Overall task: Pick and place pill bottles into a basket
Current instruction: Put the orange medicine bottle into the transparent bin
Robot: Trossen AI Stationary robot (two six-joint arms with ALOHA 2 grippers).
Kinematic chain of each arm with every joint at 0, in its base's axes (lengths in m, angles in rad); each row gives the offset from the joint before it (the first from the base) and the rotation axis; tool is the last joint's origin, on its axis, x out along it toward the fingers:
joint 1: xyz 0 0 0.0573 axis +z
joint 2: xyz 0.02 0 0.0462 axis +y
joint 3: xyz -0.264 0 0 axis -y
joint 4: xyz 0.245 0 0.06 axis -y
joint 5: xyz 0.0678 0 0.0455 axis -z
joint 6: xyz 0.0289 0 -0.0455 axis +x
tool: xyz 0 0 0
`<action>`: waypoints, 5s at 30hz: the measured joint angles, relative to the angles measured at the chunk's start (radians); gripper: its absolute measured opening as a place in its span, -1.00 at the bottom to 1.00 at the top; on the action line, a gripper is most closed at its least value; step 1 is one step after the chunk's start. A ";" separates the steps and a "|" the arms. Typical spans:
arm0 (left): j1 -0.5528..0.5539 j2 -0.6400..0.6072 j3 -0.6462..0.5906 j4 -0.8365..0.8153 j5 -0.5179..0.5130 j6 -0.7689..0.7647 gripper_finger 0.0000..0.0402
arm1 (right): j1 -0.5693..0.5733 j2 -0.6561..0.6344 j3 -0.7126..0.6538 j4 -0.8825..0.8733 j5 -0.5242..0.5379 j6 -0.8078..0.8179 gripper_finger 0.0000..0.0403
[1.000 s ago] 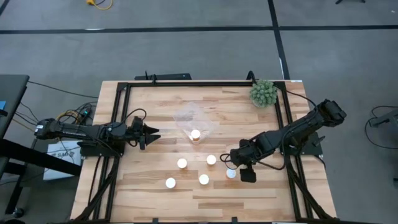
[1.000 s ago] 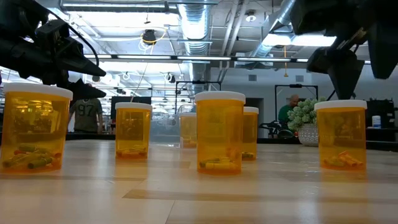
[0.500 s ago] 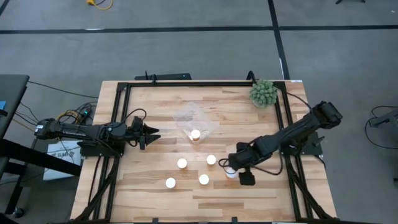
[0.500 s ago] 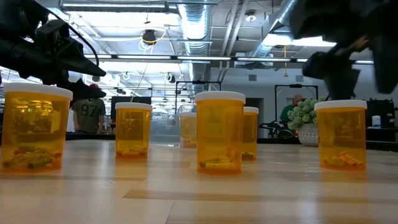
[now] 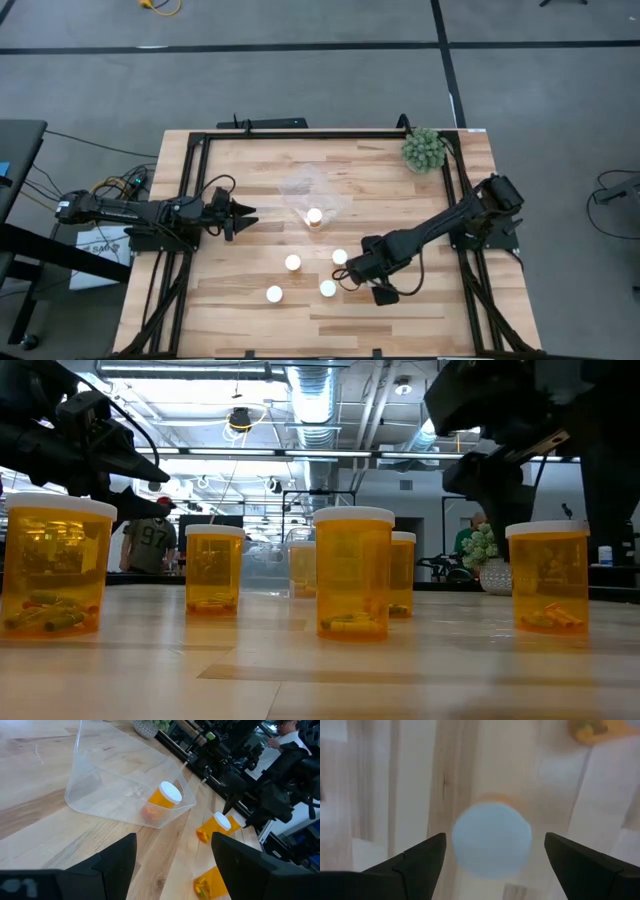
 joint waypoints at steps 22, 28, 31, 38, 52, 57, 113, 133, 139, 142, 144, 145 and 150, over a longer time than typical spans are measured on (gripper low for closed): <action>0.000 0.000 0.000 -0.003 0.002 0.000 0.23 | -0.008 -0.003 0.004 0.009 0.008 -0.009 0.44; 0.000 0.000 0.000 -0.003 0.002 0.000 0.23 | -0.008 -0.003 0.003 0.010 0.021 -0.009 0.36; 0.000 0.000 0.000 -0.003 0.002 0.000 0.23 | -0.008 -0.003 0.003 0.010 0.037 -0.009 0.32; 0.000 0.000 0.000 -0.003 0.003 0.000 0.23 | -0.022 -0.003 0.003 0.011 0.037 -0.002 0.16; 0.000 0.000 0.000 -0.003 0.003 -0.001 0.23 | -0.071 -0.003 0.003 0.009 0.012 0.001 0.11; 0.000 0.000 0.000 -0.003 0.003 -0.001 0.23 | -0.100 -0.003 0.037 -0.038 -0.003 -0.006 0.05; 0.000 0.000 -0.002 0.018 -0.050 -0.017 0.23 | -0.625 0.245 0.667 -0.339 -0.022 -0.647 0.03; 0.000 0.000 -0.001 0.019 -0.051 -0.023 0.23 | -0.595 0.332 0.662 -0.306 -0.045 -0.666 0.11; 0.000 0.000 -0.001 0.019 -0.051 -0.026 0.23 | -0.588 0.362 0.663 -0.304 -0.045 -0.685 0.02; 0.000 0.000 -0.001 0.020 -0.050 -0.028 0.23 | -0.580 0.371 0.665 -0.295 -0.045 -0.690 0.00; 0.000 0.000 -0.001 0.019 -0.051 -0.028 0.23 | -0.582 0.373 0.663 -0.301 -0.046 -0.690 0.03; 0.000 0.000 -0.001 0.019 -0.049 -0.028 0.23 | -0.582 0.373 0.665 -0.298 -0.045 -0.690 0.05; 0.000 0.000 -0.001 0.019 -0.046 -0.028 0.23 | -0.583 0.373 0.665 -0.305 -0.042 -0.690 0.14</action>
